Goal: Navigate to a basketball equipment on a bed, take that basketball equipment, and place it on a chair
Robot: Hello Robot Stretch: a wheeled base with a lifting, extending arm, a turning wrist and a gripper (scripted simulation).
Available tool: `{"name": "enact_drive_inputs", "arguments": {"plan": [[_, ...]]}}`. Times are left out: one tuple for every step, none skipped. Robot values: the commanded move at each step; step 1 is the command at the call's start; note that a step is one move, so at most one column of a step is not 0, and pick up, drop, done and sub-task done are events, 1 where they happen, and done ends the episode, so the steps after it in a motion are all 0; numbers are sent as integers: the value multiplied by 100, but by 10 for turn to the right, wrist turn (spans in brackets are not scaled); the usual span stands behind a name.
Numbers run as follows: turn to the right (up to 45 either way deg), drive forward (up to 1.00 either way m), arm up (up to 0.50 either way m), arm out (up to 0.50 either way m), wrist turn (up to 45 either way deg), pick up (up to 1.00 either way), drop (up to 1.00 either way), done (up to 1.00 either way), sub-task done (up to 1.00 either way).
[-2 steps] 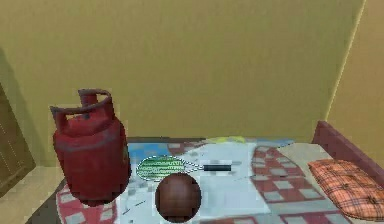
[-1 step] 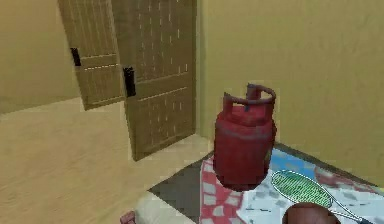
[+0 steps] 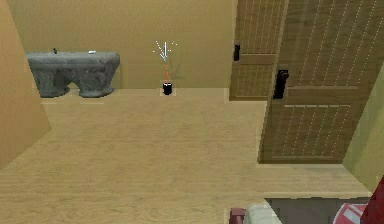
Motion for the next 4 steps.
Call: {"name": "enact_drive_inputs", "arguments": {"plan": [[0, 0, 50, 0, 0, 0, 0, 0, 0], [0, 0, 22, 0, 0, 0, 0, 0, 0], [0, 0, 0, 36, 0, 0, 0, 0, 0], [0, 0, 0, 0, 450, 0, 0, 0, 0]]}}
